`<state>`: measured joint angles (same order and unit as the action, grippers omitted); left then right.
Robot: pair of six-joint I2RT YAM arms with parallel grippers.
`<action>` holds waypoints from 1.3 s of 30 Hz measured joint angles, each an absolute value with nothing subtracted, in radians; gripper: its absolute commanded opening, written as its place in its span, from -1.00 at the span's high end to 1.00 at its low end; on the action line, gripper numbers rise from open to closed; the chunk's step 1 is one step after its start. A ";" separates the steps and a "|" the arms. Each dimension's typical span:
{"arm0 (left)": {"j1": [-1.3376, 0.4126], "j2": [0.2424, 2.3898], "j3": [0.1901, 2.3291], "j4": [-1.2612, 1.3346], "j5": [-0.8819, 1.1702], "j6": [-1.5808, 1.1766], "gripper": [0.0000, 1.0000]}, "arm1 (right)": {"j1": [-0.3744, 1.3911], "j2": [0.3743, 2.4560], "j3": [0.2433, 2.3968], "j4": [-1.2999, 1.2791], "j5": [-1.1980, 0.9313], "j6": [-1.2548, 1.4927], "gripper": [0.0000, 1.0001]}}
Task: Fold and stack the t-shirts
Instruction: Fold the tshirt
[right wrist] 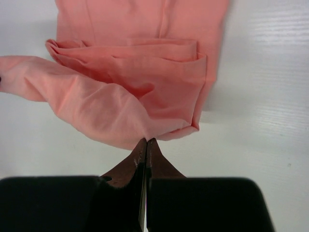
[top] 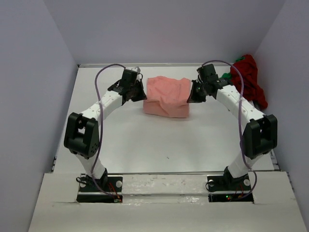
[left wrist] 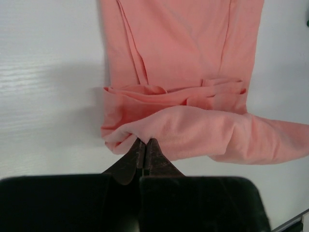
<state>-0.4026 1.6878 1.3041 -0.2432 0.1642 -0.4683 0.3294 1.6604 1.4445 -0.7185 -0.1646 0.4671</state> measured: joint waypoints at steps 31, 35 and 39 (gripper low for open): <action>-0.334 2.062 1.862 -0.258 0.186 -0.469 1.00 | 0.191 2.100 1.949 -0.745 -0.126 0.395 1.00; -0.332 2.120 1.883 -0.245 0.201 -0.467 1.00 | 0.182 2.109 1.985 -0.746 -0.128 0.391 1.00; -0.332 2.146 1.883 -0.239 0.209 -0.467 1.00 | 0.176 2.119 2.004 -0.741 -0.136 0.388 1.00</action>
<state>-0.3317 2.1464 1.8832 -0.2390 0.2089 -0.4667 0.1761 2.1189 2.0041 -0.7414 -0.1356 0.3882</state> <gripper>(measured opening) 0.022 0.010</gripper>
